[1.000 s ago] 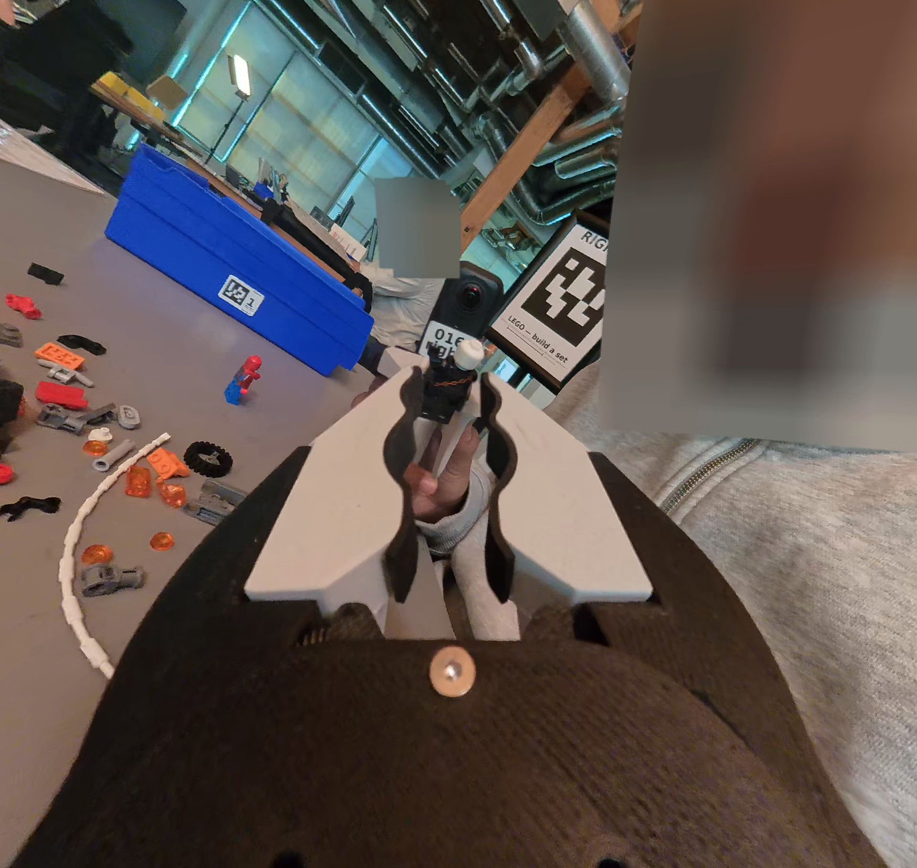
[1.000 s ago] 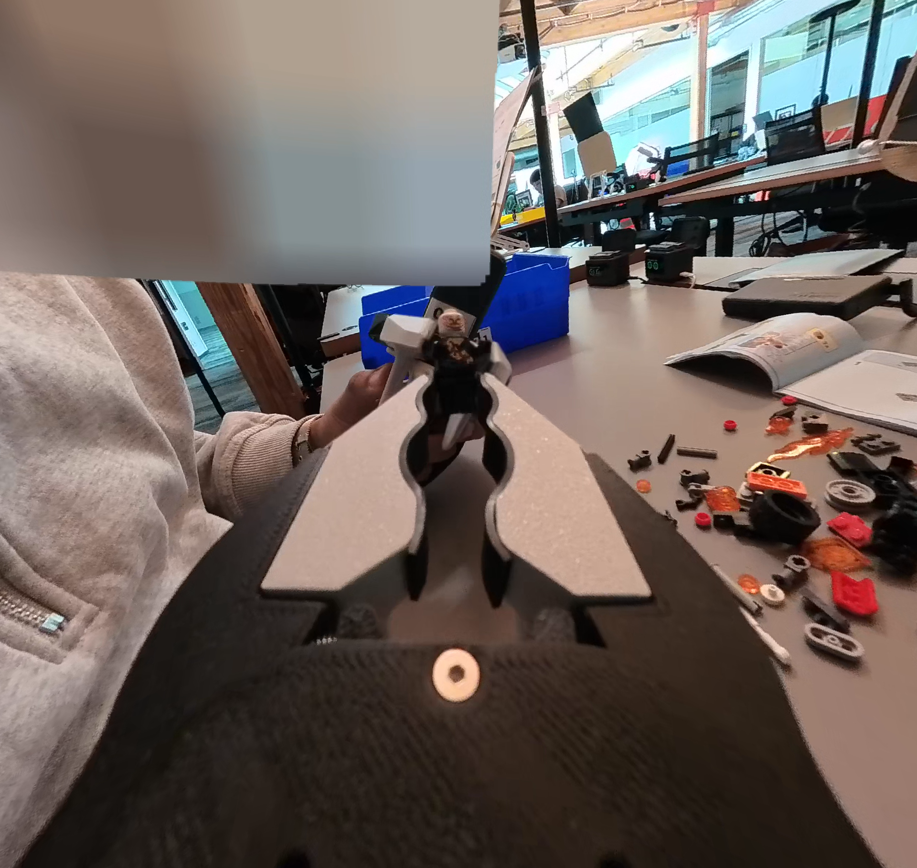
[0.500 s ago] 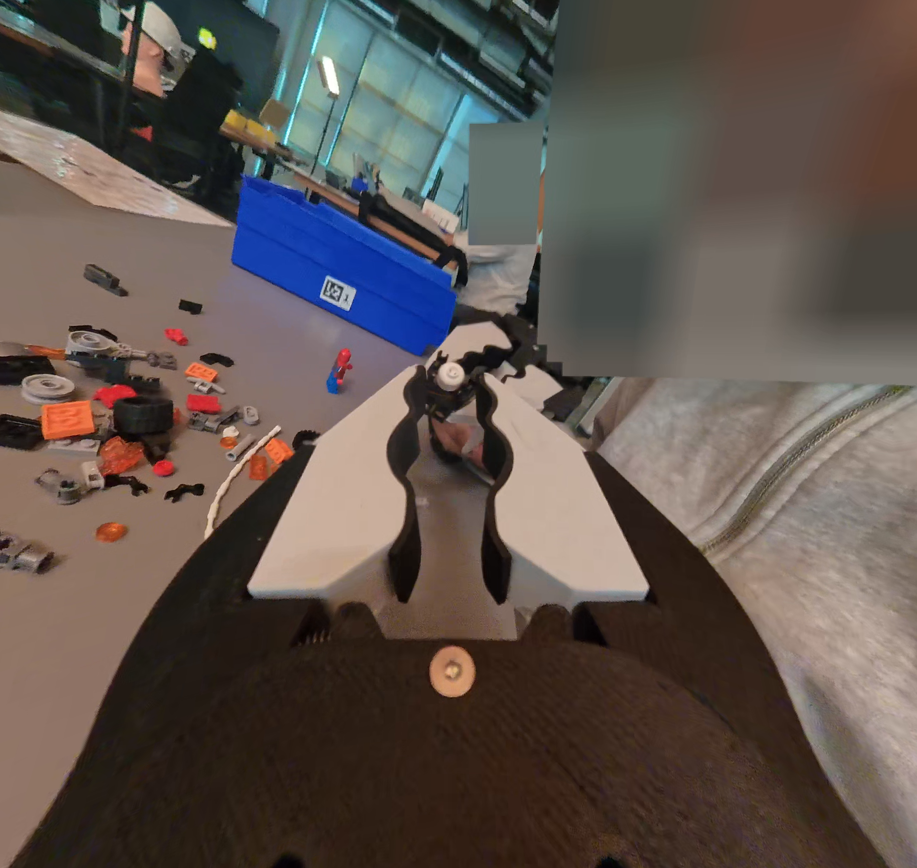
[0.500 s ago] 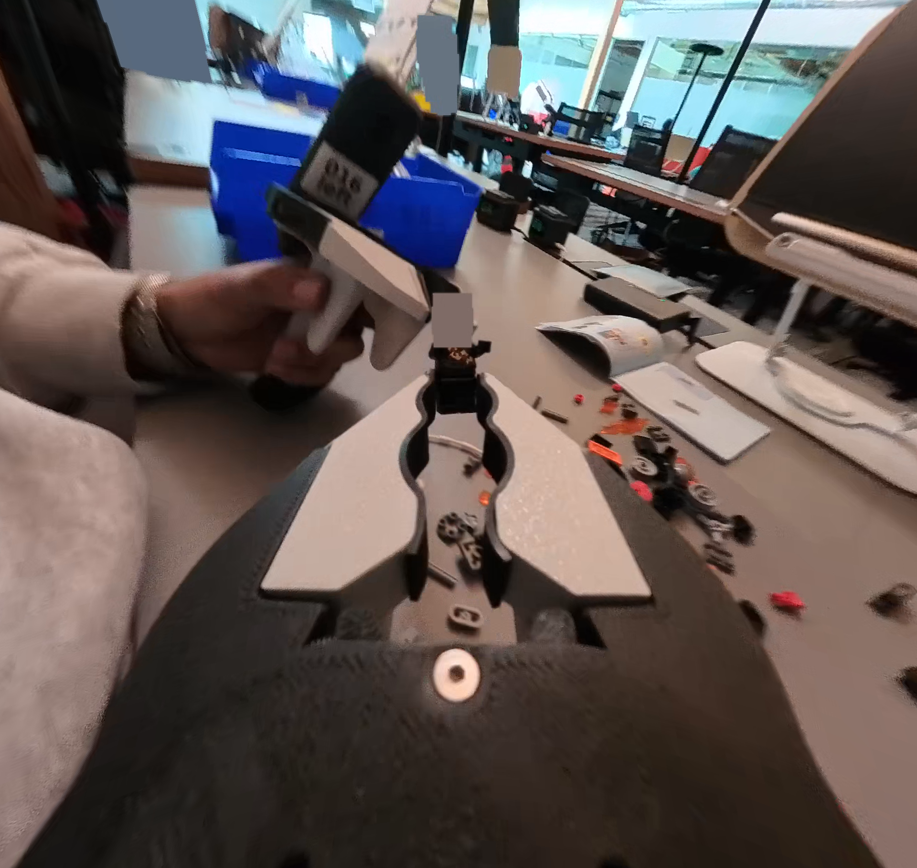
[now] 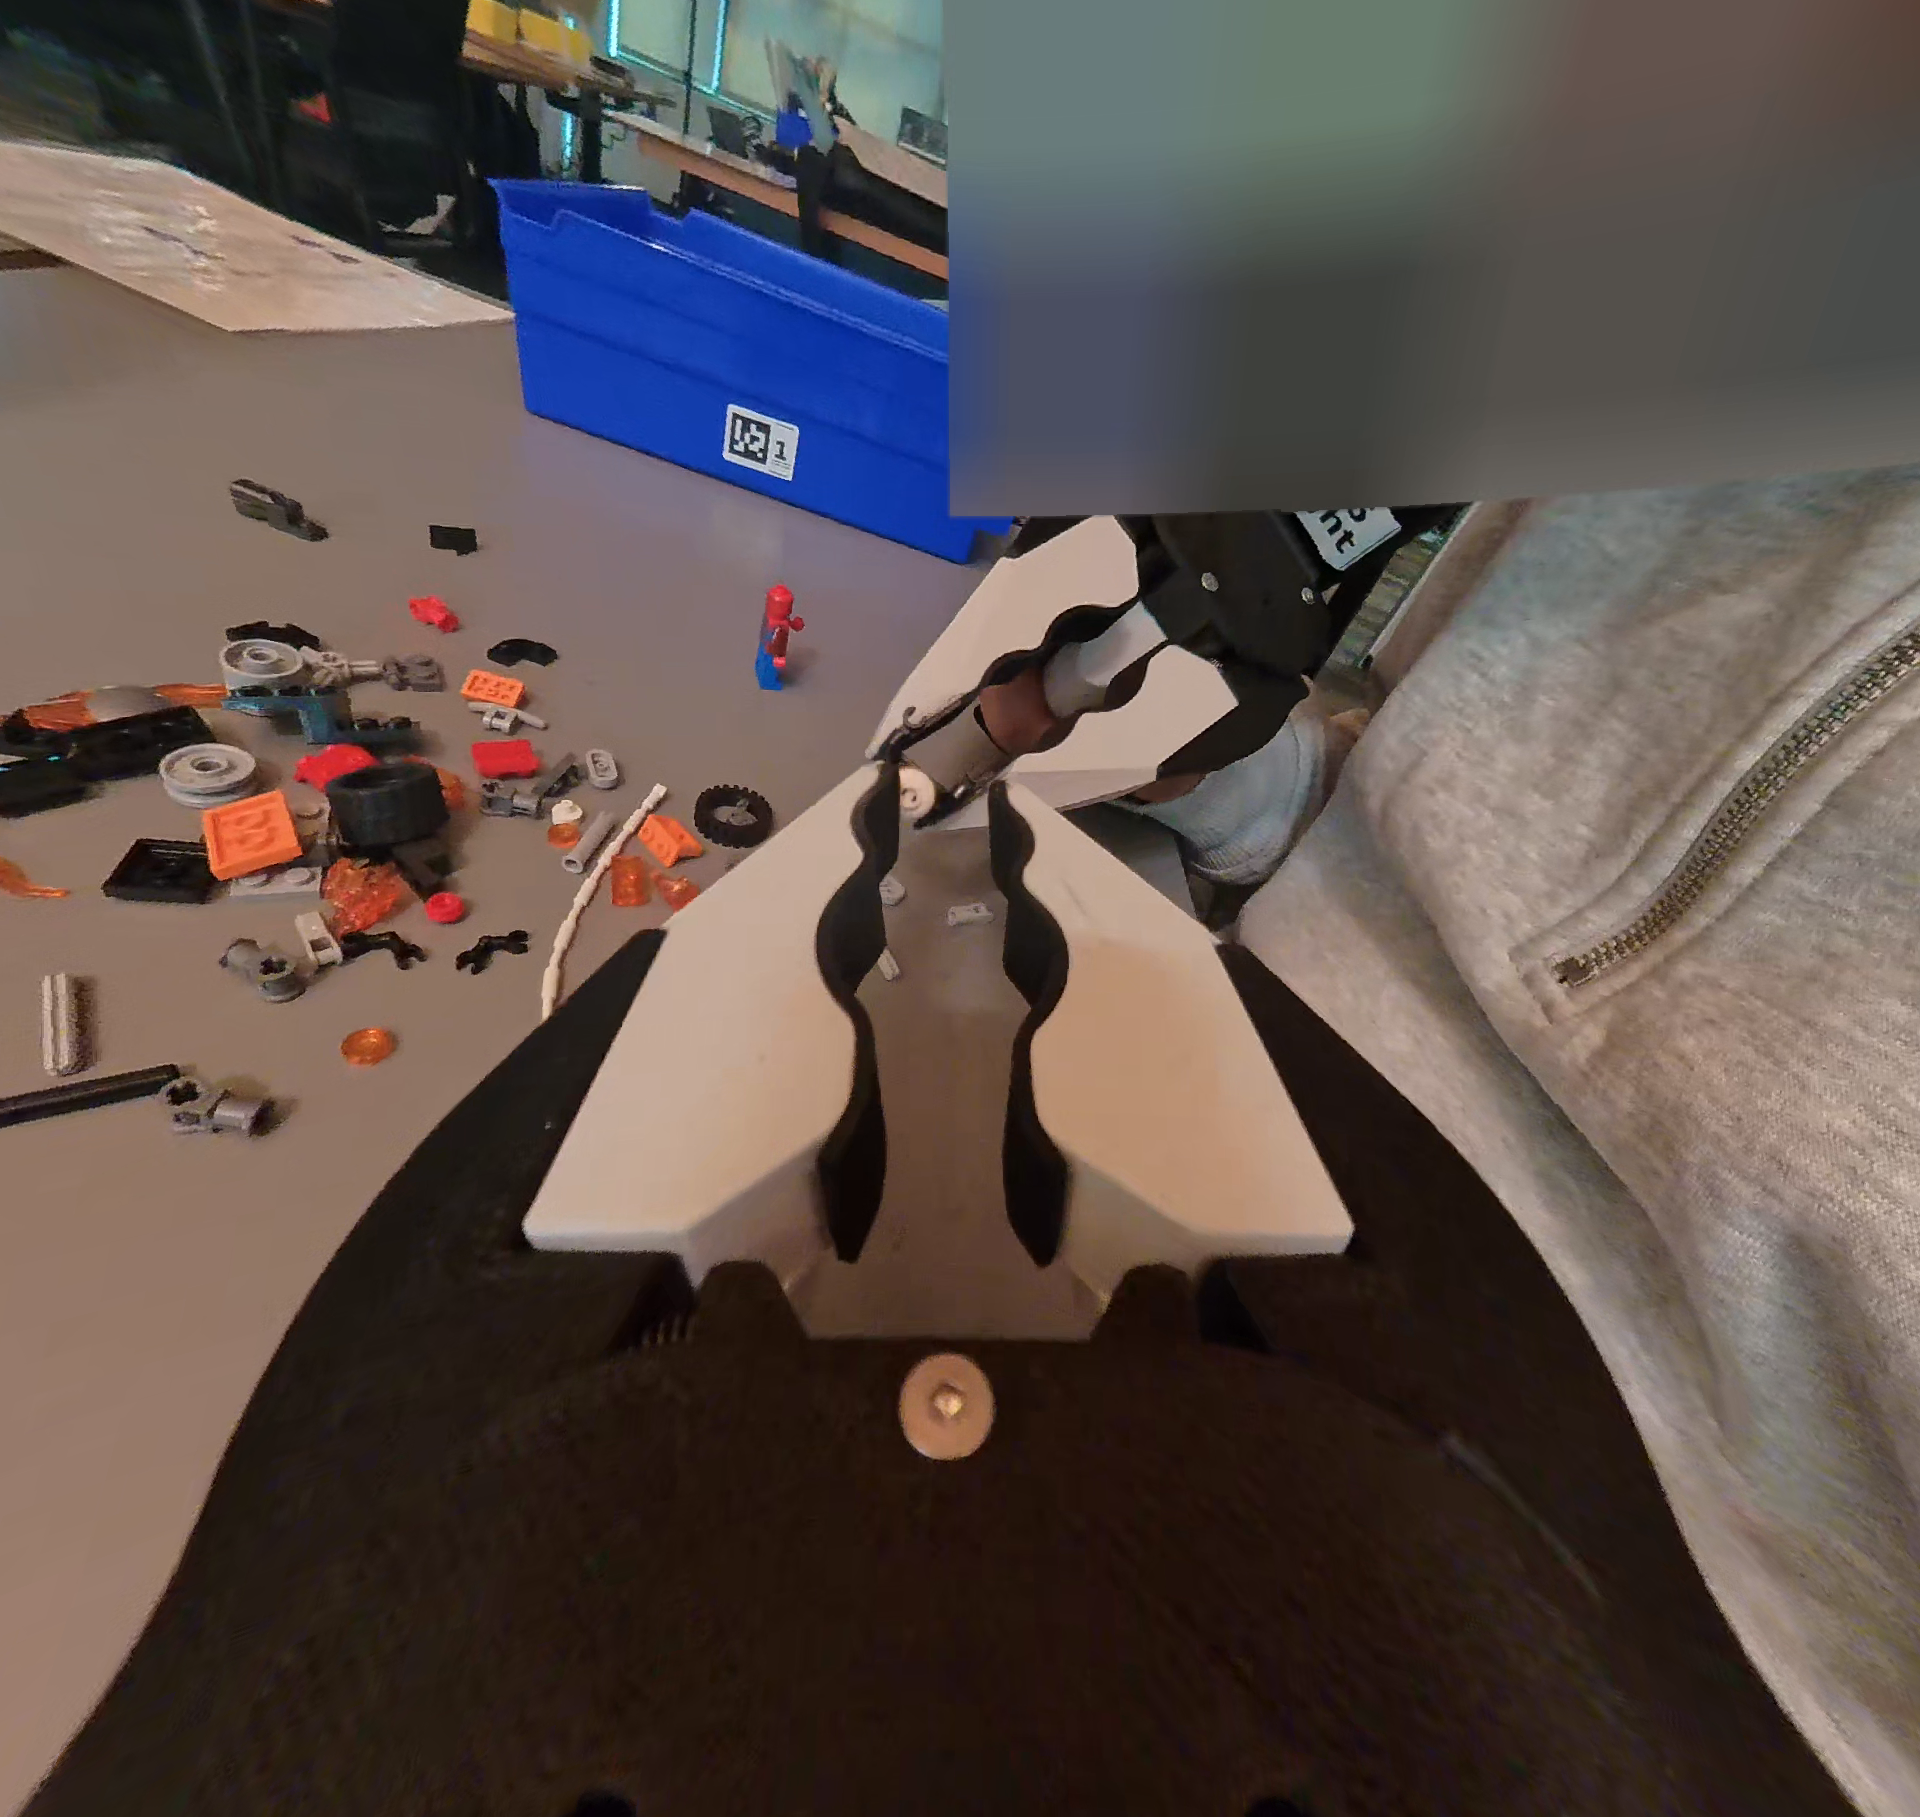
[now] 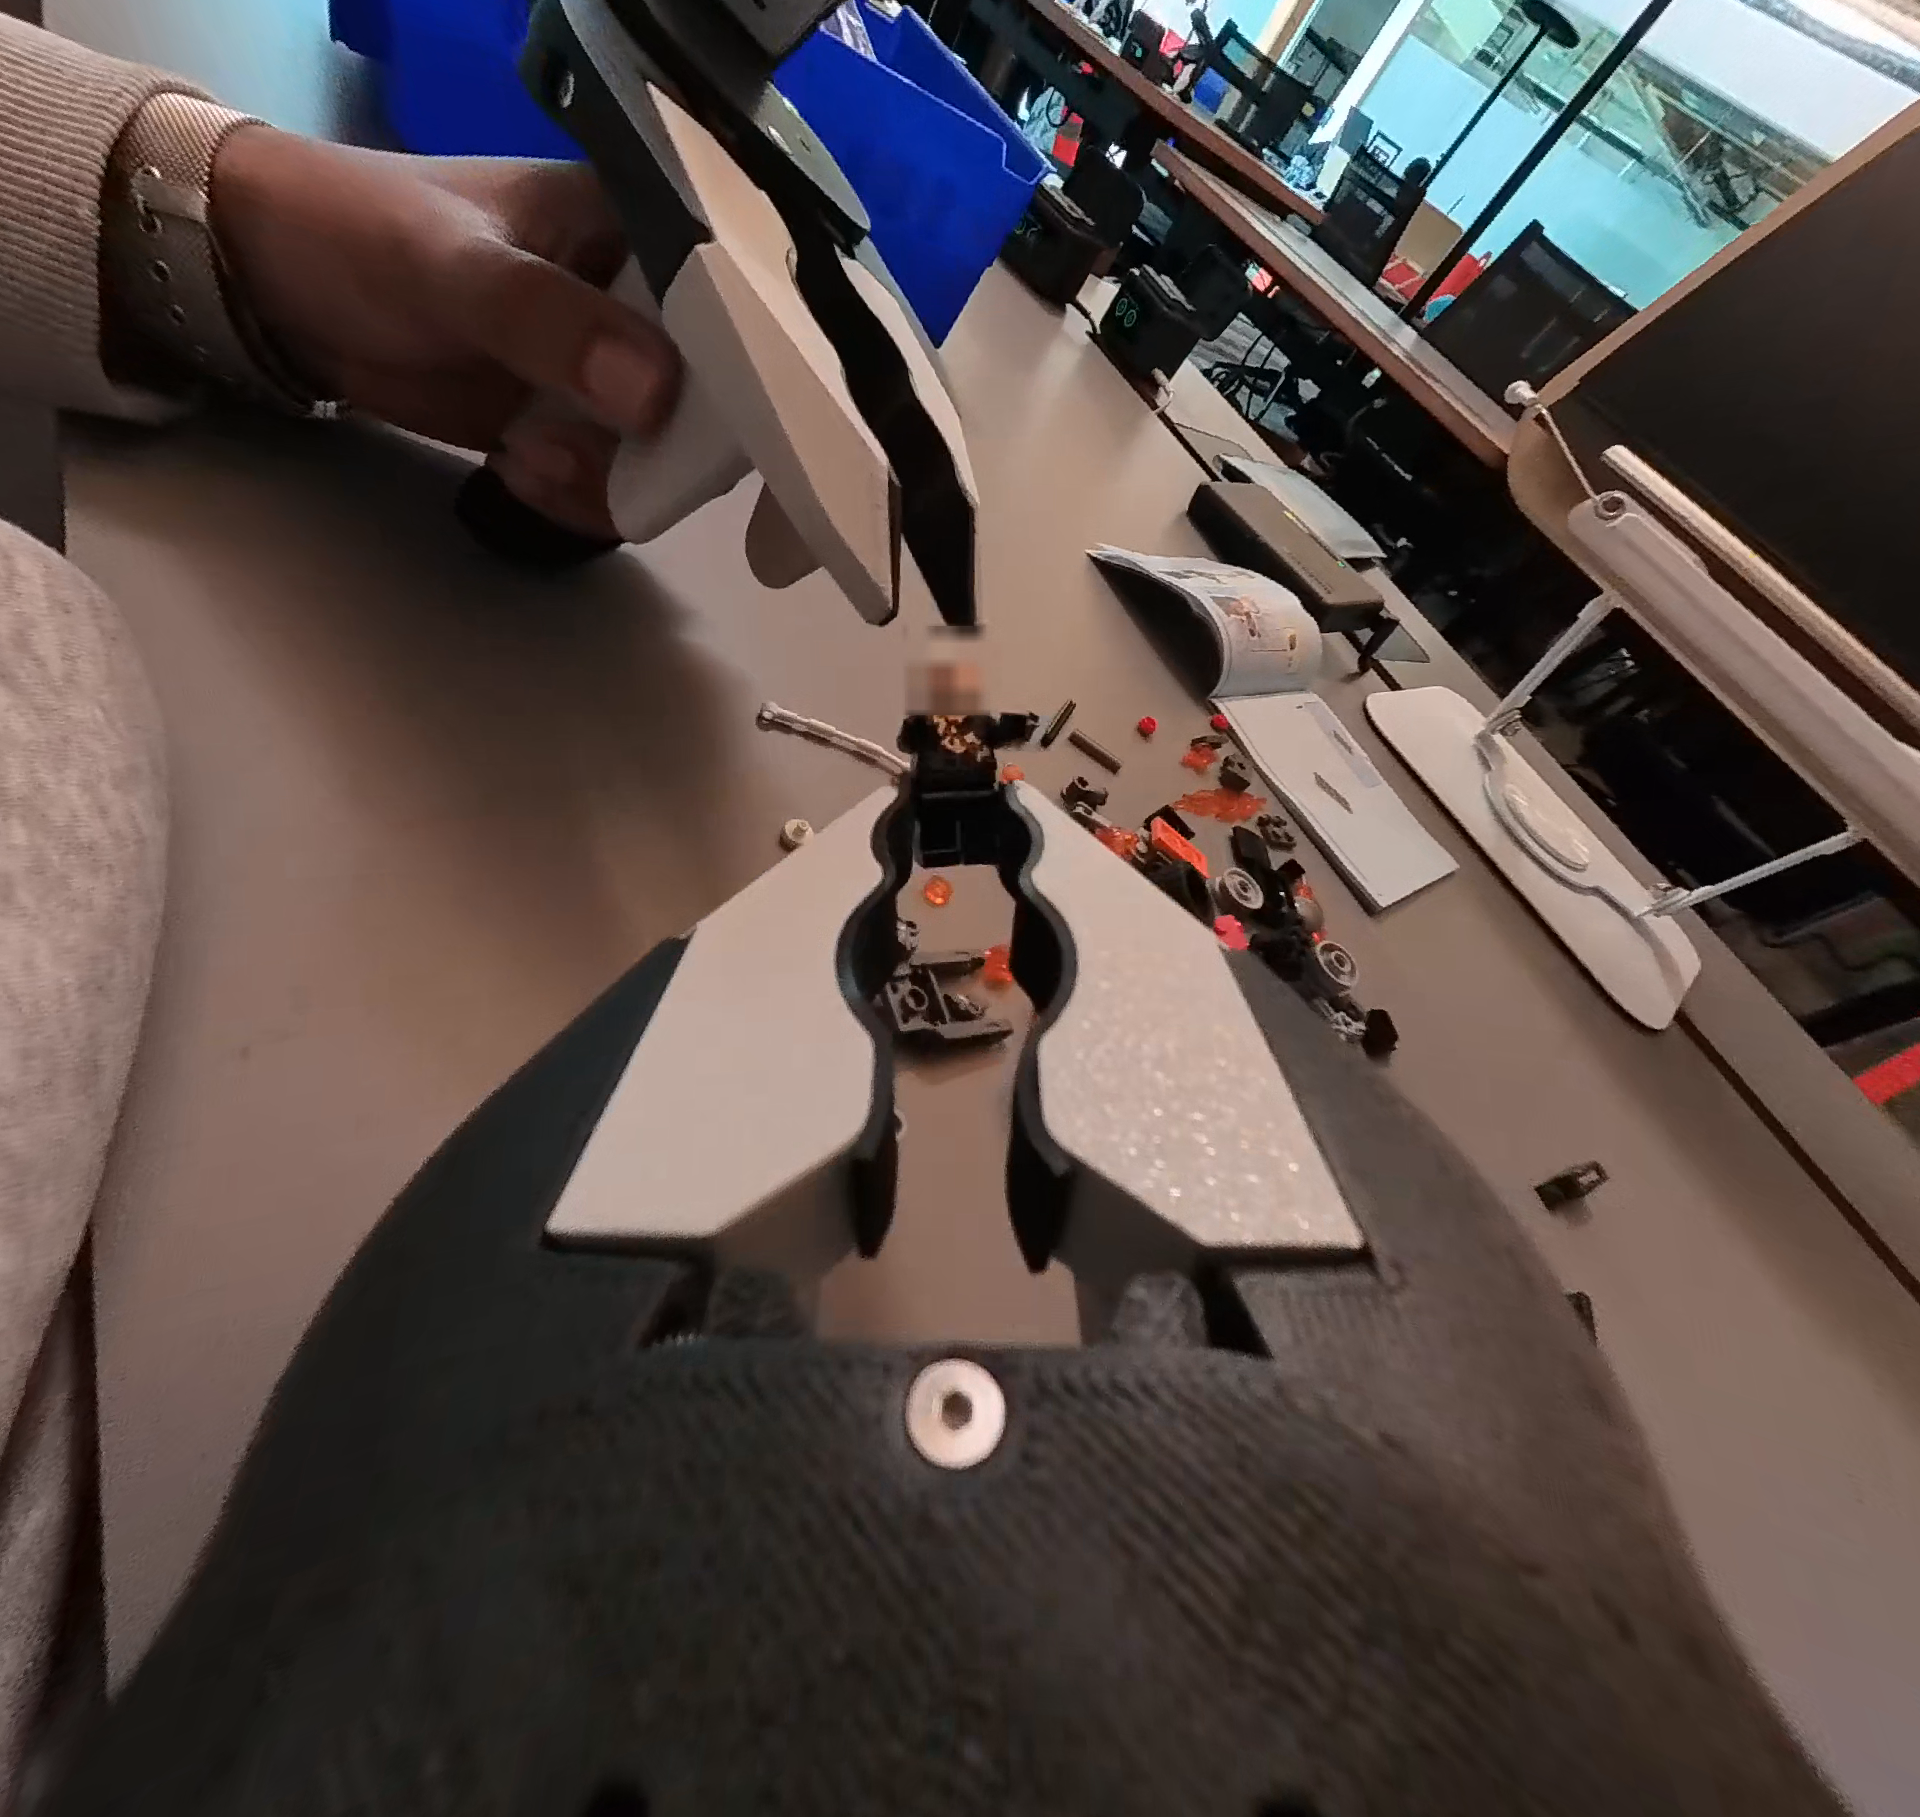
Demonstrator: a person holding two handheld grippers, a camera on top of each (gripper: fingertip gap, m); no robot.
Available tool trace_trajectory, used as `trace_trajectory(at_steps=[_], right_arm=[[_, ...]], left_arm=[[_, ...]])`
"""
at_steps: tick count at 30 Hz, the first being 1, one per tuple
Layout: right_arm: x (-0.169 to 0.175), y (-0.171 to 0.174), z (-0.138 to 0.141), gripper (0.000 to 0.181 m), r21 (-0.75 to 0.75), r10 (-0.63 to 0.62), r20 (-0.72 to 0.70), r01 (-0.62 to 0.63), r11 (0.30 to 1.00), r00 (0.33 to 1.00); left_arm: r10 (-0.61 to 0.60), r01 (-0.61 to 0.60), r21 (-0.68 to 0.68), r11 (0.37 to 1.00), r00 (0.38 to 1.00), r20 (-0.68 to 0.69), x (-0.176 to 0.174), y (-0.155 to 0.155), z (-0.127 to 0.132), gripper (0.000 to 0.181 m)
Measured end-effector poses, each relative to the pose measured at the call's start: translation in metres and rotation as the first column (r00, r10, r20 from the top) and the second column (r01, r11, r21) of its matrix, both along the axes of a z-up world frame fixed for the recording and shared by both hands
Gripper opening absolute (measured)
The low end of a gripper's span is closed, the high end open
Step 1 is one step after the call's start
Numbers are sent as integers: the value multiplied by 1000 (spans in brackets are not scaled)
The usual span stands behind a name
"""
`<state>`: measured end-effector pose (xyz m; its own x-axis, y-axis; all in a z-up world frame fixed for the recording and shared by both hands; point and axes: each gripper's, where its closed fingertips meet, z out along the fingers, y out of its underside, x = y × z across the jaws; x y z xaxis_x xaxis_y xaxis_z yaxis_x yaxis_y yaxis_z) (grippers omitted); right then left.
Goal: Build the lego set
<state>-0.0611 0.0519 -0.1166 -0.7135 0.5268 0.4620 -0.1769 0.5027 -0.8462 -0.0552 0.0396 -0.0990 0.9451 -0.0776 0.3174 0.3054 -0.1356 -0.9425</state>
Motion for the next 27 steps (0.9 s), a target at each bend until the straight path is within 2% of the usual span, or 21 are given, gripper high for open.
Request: trace_trajectory(at_steps=[8, 18, 27], right_arm=[[3, -4, -1, 14, 9, 16, 4, -16, 1000, 1000], [7, -3, 8, 14, -116, 62, 76, -53, 992, 995], [8, -5, 5, 14, -115, 78, 99, -66, 991, 992]], left_arm=[[28, -29, -19, 999, 999, -28, -2, 1, -2, 15], [18, -19, -41, 999, 999, -32, 0, 3, -5, 11], [6, -7, -43, 999, 1000, -27, 2, 3, -5, 10]])
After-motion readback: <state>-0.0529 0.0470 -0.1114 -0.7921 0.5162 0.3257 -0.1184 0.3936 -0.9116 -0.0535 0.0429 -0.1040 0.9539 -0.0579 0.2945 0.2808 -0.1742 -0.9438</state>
